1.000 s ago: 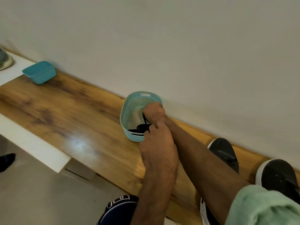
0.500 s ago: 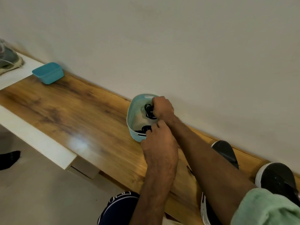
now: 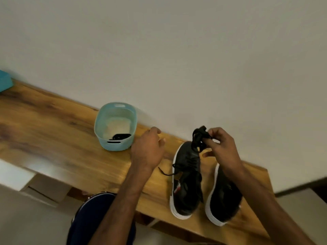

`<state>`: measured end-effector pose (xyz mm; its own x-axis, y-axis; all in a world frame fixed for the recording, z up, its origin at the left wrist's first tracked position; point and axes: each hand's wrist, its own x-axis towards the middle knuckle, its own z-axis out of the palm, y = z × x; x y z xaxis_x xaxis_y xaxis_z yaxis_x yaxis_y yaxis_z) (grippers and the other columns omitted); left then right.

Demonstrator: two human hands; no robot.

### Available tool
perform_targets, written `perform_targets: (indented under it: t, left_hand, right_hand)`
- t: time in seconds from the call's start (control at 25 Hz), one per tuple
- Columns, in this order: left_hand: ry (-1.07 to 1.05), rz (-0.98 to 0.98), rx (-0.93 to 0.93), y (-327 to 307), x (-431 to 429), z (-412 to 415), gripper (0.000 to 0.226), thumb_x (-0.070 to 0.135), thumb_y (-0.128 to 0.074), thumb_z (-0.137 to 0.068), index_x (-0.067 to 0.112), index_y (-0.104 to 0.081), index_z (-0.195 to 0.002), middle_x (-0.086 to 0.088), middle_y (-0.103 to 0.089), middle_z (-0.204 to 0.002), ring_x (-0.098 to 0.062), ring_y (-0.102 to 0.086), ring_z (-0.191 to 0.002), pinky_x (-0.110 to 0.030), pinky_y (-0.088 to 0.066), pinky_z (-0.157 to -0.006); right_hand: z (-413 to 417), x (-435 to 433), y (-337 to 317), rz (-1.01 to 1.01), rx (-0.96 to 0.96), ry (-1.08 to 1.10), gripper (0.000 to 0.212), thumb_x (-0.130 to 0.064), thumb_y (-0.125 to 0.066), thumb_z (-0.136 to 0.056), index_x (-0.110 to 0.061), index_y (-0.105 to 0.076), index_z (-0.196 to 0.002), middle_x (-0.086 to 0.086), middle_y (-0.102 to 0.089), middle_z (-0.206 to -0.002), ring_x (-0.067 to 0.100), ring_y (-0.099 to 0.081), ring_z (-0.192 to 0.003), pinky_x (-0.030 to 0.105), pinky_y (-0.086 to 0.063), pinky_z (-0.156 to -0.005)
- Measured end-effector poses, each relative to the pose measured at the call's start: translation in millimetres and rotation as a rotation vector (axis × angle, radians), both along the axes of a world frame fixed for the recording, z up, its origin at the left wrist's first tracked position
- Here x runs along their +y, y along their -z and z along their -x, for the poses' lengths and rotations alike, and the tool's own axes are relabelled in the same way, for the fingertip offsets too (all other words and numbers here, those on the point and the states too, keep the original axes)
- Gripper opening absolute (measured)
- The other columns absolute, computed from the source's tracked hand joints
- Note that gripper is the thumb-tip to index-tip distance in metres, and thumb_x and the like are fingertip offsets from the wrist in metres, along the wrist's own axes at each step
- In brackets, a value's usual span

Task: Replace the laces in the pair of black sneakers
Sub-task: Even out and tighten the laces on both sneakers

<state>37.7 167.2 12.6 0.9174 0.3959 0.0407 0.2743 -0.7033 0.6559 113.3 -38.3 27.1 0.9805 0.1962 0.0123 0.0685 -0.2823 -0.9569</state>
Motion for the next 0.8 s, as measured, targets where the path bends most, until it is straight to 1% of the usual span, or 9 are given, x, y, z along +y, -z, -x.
perform_targets:
  t: [0.08,0.16,0.2,0.32,0.44,0.52,0.64,0.68,0.8]
  left_hand:
    - [0.164,0.308,-0.007,2.0,-32.8,-0.4,0.026,0.037,-0.058,-0.097,0.023,-0.061,-0.119,0.006,-0.066,-0.114,-0.013,-0.064,-0.093,-0.032,-0.051,-0.074]
    - [0.298,0.621,0.093,4.7,-71.3,4.6,0.025,0.039,-0.057,-0.097,0.024,-0.061,-0.117,0.006,-0.065,-0.116,-0.010,-0.065,-0.091,-0.025,-0.050,-0.063]
    - [0.365,0.687,0.163,7.9,-89.8,7.2,0.027,0.040,-0.057,-0.097,0.023,-0.060,-0.119,0.006,-0.065,-0.117,-0.010,-0.065,-0.092,-0.024,-0.051,-0.059]
    - [0.516,0.577,0.254,20.4,-131.5,12.9,0.027,0.032,-0.060,-0.097,0.026,-0.056,-0.123,0.007,-0.067,-0.113,-0.007,-0.066,-0.092,-0.023,-0.052,-0.055]
    - [0.438,0.524,0.163,21.4,-143.5,7.0,0.016,0.022,-0.061,-0.097,0.019,-0.064,-0.113,0.003,-0.073,-0.091,-0.010,-0.067,-0.064,-0.026,-0.053,-0.051]
    - [0.338,0.615,0.089,17.7,-143.9,0.5,0.013,0.019,-0.060,-0.097,0.014,-0.065,-0.108,-0.003,-0.074,-0.086,-0.014,-0.066,-0.059,-0.028,-0.049,-0.048]
    - [0.293,0.725,0.060,15.7,-145.9,-6.0,0.015,0.013,-0.059,-0.098,0.015,-0.062,-0.113,-0.005,-0.076,-0.090,-0.019,-0.067,-0.062,-0.026,-0.046,-0.045]
    - [0.327,0.723,0.072,16.7,-147.1,-6.7,0.018,0.011,-0.058,-0.098,0.015,-0.061,-0.116,-0.005,-0.076,-0.092,-0.019,-0.068,-0.063,-0.026,-0.046,-0.046]
    - [0.405,0.677,0.065,18.9,-150.6,-6.9,0.023,0.007,-0.053,-0.100,0.015,-0.061,-0.119,-0.004,-0.075,-0.089,-0.018,-0.063,-0.059,-0.024,-0.045,-0.046]
  right_hand:
    - [32.3,-50.6,10.5,0.016,0.070,0.017,0.007,0.004,-0.061,-0.093,-0.003,-0.061,-0.093,0.017,-0.066,-0.096,0.026,-0.071,-0.078,0.029,-0.058,-0.058]
    - [55.1,-83.2,23.0,-0.026,0.140,0.039,0.010,0.004,-0.060,-0.094,-0.003,-0.066,-0.098,0.015,-0.071,-0.098,0.025,-0.072,-0.085,0.030,-0.060,-0.065]
    - [62.5,-92.8,30.1,-0.057,0.153,0.050,0.012,0.003,-0.060,-0.094,-0.004,-0.068,-0.100,0.012,-0.072,-0.098,0.026,-0.073,-0.089,0.030,-0.061,-0.070]
    - [79.1,-103.1,43.2,-0.163,0.177,0.091,0.019,0.001,-0.060,-0.094,-0.009,-0.070,-0.106,0.005,-0.074,-0.101,0.024,-0.071,-0.098,0.032,-0.060,-0.080]
    - [81.0,-103.1,41.2,-0.276,0.200,0.115,0.023,0.002,-0.062,-0.092,-0.009,-0.069,-0.111,0.004,-0.074,-0.106,0.017,-0.071,-0.100,0.031,-0.059,-0.085]
    - [72.7,-112.8,33.7,-0.429,0.243,0.149,0.024,0.000,-0.065,-0.091,-0.007,-0.068,-0.114,0.005,-0.074,-0.106,0.018,-0.071,-0.099,0.030,-0.059,-0.081]
    - [57.7,-139.0,26.8,-0.665,0.315,0.289,0.017,-0.008,-0.064,-0.093,-0.008,-0.070,-0.108,0.002,-0.074,-0.097,0.012,-0.068,-0.087,0.024,-0.057,-0.067]
    - [54.7,-145.5,26.7,-0.657,0.314,0.331,0.014,-0.011,-0.063,-0.095,-0.008,-0.071,-0.105,0.003,-0.073,-0.096,0.012,-0.067,-0.086,0.022,-0.056,-0.064]
    - [53.6,-143.3,31.7,-0.294,0.196,0.283,0.017,-0.024,-0.064,-0.096,-0.016,-0.071,-0.110,0.002,-0.070,-0.108,0.014,-0.066,-0.100,0.024,-0.058,-0.071]
